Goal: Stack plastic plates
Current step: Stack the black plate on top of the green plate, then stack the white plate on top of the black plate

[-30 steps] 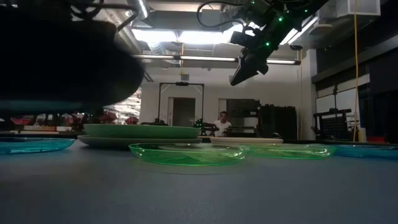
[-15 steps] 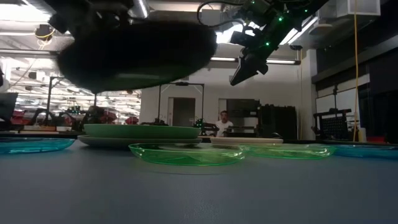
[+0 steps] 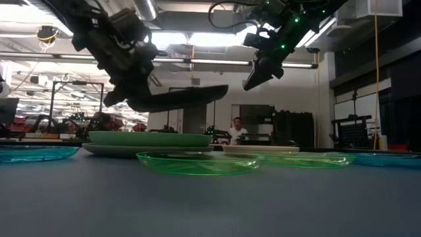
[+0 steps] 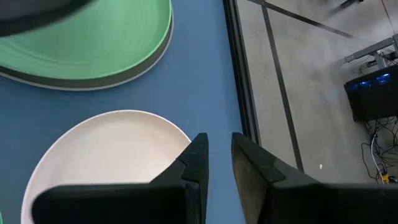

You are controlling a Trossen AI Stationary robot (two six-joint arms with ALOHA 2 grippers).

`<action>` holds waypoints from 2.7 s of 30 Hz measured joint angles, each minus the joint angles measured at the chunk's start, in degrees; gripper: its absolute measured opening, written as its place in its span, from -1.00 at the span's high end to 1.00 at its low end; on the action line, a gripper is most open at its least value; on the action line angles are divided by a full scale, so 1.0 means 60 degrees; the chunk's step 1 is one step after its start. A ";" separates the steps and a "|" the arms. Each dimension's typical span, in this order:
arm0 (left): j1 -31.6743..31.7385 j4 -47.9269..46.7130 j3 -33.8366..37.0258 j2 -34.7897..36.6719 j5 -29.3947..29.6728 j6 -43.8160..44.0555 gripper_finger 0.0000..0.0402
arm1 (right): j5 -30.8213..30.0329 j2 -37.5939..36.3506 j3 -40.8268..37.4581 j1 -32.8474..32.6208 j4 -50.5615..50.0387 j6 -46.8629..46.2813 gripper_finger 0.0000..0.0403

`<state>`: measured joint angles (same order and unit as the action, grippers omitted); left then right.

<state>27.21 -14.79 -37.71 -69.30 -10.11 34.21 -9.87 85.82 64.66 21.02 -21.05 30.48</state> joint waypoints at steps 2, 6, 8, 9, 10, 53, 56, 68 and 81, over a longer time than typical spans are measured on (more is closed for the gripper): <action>0.0378 -0.0055 0.0000 0.0000 -0.0010 -0.0061 0.95 | 0.0000 0.0000 0.0000 0.0001 -0.0010 0.0000 0.70; 0.0932 -0.0533 -0.0007 -0.0032 0.0041 -0.0185 0.95 | 0.0000 0.0000 0.0000 0.0000 -0.0017 -0.0006 0.70; 0.1101 -0.1054 -0.0007 -0.0036 0.0247 -0.0502 0.95 | 0.0000 0.0000 0.0000 0.0002 -0.0017 -0.0007 0.70; 0.1156 -0.1304 -0.0007 -0.0036 0.0419 -0.0598 0.95 | 0.0000 0.0000 0.0000 0.0004 -0.0019 -0.0007 0.70; 0.1202 -0.1542 -0.0007 -0.0036 0.0601 -0.0655 0.95 | 0.0000 0.0000 0.0000 0.0000 -0.0018 -0.0007 0.70; 0.0811 -0.1861 -0.0007 -0.1038 0.1853 -0.0019 0.74 | 0.0003 0.0000 0.0000 0.0000 -0.0017 -0.0022 0.70; 0.0814 -0.1861 -0.0007 -0.1038 0.2004 -0.0032 0.67 | 0.0000 0.0000 0.0000 0.0001 -0.0017 -0.0022 0.70; 0.0811 -0.1855 -0.0004 -0.0516 0.2015 -0.0054 0.59 | 0.0043 0.0000 0.0000 0.0077 -0.0020 -0.0094 0.70; 0.0203 -0.1186 0.0000 0.0596 0.1571 -0.0396 0.59 | 0.0456 0.0000 -0.0004 0.1941 -0.0961 -0.0879 0.70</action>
<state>28.43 -21.90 -37.71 -65.72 -0.69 31.83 -7.13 85.82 64.64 32.66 -26.81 25.21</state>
